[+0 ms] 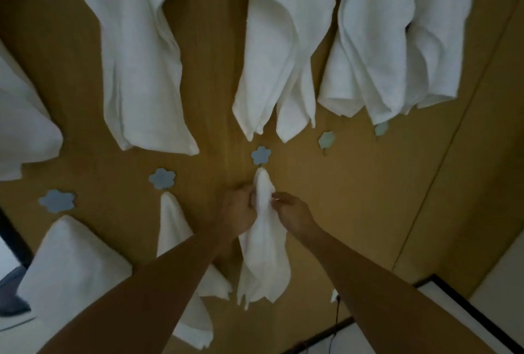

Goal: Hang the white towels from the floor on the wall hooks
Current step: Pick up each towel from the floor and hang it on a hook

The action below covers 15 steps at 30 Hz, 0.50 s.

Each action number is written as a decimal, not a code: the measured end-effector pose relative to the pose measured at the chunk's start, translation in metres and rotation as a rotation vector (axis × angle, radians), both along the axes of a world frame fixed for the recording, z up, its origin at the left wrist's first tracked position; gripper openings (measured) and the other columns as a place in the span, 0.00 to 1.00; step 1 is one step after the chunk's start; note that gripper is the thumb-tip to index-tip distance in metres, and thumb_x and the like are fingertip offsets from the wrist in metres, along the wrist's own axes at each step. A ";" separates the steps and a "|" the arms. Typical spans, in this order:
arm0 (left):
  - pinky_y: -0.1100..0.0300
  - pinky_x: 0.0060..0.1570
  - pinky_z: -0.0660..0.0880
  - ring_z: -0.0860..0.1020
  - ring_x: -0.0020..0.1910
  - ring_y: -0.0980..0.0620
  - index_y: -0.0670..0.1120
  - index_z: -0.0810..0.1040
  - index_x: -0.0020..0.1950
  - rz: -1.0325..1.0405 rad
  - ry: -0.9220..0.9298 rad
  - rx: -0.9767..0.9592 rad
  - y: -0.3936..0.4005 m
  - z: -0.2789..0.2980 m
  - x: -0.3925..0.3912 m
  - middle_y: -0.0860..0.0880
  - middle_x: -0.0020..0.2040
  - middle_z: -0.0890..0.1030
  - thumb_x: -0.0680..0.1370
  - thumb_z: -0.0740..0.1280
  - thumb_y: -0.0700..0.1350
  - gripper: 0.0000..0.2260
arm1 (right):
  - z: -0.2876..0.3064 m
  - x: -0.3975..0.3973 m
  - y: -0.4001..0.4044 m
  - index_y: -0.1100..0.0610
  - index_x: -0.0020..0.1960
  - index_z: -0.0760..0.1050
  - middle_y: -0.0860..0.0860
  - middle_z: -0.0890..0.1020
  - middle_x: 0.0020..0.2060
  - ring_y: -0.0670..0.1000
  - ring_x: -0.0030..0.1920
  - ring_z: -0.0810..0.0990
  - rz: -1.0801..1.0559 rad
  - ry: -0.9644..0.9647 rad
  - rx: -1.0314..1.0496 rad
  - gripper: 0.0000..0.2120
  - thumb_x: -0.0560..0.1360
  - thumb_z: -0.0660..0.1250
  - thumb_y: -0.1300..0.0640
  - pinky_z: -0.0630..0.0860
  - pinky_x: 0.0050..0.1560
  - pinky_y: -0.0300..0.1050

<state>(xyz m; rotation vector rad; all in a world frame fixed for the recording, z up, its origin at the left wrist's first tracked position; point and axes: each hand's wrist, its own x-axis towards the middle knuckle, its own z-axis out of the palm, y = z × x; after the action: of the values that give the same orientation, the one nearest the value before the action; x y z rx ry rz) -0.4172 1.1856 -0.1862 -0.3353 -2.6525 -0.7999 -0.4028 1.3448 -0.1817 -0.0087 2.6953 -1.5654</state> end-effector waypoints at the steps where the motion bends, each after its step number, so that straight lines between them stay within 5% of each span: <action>1: 0.56 0.46 0.77 0.80 0.41 0.49 0.43 0.79 0.55 -0.027 0.028 -0.012 -0.003 0.005 0.004 0.46 0.43 0.82 0.80 0.62 0.43 0.09 | 0.001 0.009 0.002 0.50 0.69 0.74 0.51 0.76 0.68 0.53 0.64 0.76 -0.032 -0.003 0.046 0.18 0.79 0.60 0.52 0.72 0.60 0.42; 7: 0.50 0.52 0.77 0.80 0.50 0.45 0.43 0.75 0.62 -0.220 0.049 -0.038 0.018 0.028 0.038 0.42 0.53 0.81 0.79 0.64 0.40 0.12 | 0.006 0.079 0.034 0.49 0.70 0.72 0.52 0.80 0.62 0.49 0.43 0.82 -0.191 0.038 0.284 0.22 0.76 0.64 0.54 0.77 0.47 0.39; 15: 0.59 0.48 0.73 0.76 0.55 0.48 0.49 0.70 0.70 -0.516 0.080 -0.263 0.128 0.048 0.123 0.48 0.65 0.74 0.80 0.60 0.47 0.18 | 0.020 0.214 0.128 0.49 0.73 0.67 0.51 0.74 0.68 0.54 0.63 0.76 -0.438 0.060 0.518 0.25 0.77 0.64 0.50 0.76 0.58 0.47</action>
<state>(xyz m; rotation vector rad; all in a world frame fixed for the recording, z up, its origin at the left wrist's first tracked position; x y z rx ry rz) -0.2944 1.3136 -0.1386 -1.1273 -2.6224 -0.5531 -0.1890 1.4726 -0.1617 0.5843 3.2168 -0.8744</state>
